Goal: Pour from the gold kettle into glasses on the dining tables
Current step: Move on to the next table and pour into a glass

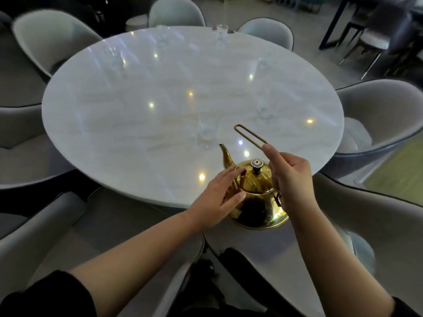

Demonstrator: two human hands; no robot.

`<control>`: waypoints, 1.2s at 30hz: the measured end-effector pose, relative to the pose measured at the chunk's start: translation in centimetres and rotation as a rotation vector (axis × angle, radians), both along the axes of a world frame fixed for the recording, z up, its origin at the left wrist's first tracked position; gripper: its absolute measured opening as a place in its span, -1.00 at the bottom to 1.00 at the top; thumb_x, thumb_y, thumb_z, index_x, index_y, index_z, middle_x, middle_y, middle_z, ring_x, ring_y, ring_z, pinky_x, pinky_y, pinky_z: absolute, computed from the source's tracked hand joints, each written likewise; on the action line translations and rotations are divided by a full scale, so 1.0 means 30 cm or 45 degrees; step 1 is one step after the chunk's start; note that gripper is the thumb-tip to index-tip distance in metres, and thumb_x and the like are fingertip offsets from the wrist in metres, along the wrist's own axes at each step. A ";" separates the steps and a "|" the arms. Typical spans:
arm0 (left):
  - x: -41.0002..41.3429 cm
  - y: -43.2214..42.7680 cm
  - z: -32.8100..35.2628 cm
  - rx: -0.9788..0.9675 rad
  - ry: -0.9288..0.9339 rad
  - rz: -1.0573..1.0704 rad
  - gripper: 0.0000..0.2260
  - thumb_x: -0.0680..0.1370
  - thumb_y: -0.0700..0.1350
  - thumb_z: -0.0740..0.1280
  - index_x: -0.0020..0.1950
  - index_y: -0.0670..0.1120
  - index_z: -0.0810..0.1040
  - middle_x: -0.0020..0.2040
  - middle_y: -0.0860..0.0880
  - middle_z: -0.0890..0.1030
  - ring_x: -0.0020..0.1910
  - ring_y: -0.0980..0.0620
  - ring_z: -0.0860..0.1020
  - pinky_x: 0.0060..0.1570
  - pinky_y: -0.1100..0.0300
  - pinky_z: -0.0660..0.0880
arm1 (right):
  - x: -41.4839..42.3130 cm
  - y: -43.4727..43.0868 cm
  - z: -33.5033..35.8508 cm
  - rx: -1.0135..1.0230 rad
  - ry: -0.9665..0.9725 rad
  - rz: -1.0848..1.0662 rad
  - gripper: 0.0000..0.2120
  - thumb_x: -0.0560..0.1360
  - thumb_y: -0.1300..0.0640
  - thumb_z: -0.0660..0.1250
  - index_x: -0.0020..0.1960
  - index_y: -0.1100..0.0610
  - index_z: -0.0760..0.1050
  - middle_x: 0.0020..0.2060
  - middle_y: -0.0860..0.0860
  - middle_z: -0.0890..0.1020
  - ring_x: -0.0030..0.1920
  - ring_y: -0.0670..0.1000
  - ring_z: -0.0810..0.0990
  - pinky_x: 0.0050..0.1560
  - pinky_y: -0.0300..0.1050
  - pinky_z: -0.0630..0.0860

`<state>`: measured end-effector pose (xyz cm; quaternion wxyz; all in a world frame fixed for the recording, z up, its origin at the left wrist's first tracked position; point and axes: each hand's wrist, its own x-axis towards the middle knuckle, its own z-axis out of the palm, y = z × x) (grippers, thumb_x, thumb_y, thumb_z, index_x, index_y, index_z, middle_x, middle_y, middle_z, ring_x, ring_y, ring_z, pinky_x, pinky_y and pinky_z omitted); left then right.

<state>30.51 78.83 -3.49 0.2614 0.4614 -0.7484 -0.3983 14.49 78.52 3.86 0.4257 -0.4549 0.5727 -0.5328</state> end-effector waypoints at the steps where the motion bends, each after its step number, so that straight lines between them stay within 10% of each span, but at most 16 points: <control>1: 0.000 -0.037 0.002 0.006 0.011 -0.003 -0.53 0.59 0.07 0.19 0.43 0.31 0.07 0.46 0.18 0.20 0.40 0.33 0.16 0.36 0.37 0.17 | 0.001 -0.041 0.000 0.005 0.012 0.002 -0.49 0.44 -0.06 0.41 -0.49 0.08 0.20 -0.56 0.00 0.17 -0.56 -0.07 0.11 -0.51 -0.19 0.10; 4: 0.004 -0.141 0.015 0.037 0.006 0.010 -0.50 0.59 0.04 0.20 0.32 0.45 -0.03 0.36 0.28 0.18 0.27 0.47 0.13 0.10 0.63 0.11 | 0.012 -0.156 0.005 0.022 0.038 0.013 -0.50 0.40 -0.08 0.41 -0.52 0.05 0.20 -0.58 -0.05 0.18 -0.56 -0.08 0.12 -0.51 -0.20 0.11; 9: 0.013 -0.290 0.023 0.031 -0.026 -0.001 -0.54 0.60 0.07 0.16 0.45 0.25 0.07 0.52 0.09 0.14 0.46 0.14 0.14 0.34 0.25 0.13 | 0.020 -0.322 0.030 0.007 0.070 0.020 -0.48 0.48 0.02 0.39 -0.52 0.07 0.18 -0.59 -0.04 0.18 -0.56 -0.07 0.11 -0.48 -0.20 0.11; 36: -0.011 -0.553 0.032 0.280 0.086 0.142 -0.48 0.55 0.15 0.19 0.47 0.18 0.09 0.51 0.05 0.21 0.46 0.00 0.25 0.30 0.14 0.25 | 0.081 -0.741 0.121 0.092 0.794 0.443 -0.58 0.48 -0.11 0.32 -0.36 0.20 0.42 -0.48 0.10 0.26 -0.50 -0.03 0.20 -0.44 -0.18 0.18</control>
